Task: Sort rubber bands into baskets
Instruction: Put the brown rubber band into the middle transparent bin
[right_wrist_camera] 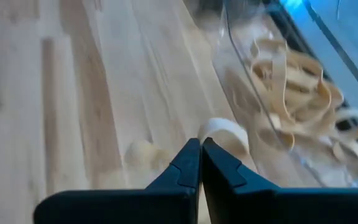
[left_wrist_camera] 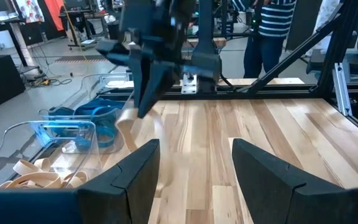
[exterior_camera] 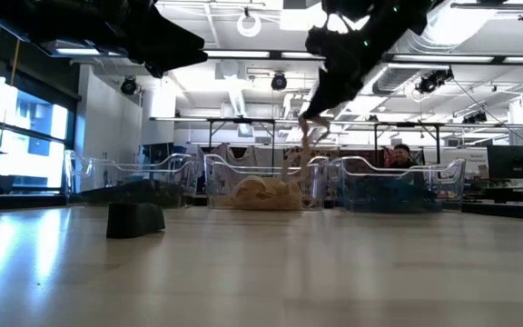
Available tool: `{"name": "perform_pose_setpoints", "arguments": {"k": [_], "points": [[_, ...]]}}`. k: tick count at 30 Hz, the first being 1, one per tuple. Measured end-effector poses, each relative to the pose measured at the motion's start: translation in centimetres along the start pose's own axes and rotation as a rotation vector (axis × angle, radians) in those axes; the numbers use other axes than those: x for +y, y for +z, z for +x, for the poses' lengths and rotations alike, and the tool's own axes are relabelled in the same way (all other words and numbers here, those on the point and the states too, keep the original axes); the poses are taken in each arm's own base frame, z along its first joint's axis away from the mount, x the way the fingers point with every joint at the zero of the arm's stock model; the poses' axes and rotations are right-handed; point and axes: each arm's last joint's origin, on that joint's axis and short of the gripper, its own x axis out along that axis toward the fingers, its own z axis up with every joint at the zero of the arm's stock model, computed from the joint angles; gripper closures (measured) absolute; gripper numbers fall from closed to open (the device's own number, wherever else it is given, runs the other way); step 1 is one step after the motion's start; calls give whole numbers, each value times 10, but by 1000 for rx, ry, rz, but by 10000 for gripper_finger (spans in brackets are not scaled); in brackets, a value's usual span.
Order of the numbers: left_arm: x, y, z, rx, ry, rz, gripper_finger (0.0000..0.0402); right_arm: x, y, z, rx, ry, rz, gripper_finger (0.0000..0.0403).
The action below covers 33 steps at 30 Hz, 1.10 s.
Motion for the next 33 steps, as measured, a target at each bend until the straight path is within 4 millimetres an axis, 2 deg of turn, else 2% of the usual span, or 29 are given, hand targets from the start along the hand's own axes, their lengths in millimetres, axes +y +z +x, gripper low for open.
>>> {"name": "perform_pose_setpoints", "arguments": {"k": [13,24,28,33], "points": [[0,0,0,0,0,-3,206,-2,35,-15,-178,34,22,403],[0,0,0,1,3,2,206,-29,55,-23,-297,-2,86,403],[1,0,0,2,18,4,206,-42,58,-17,-327,9,105,403],[1,0,0,2,19,-6,206,-64,60,5,-378,-28,133,403]]}}
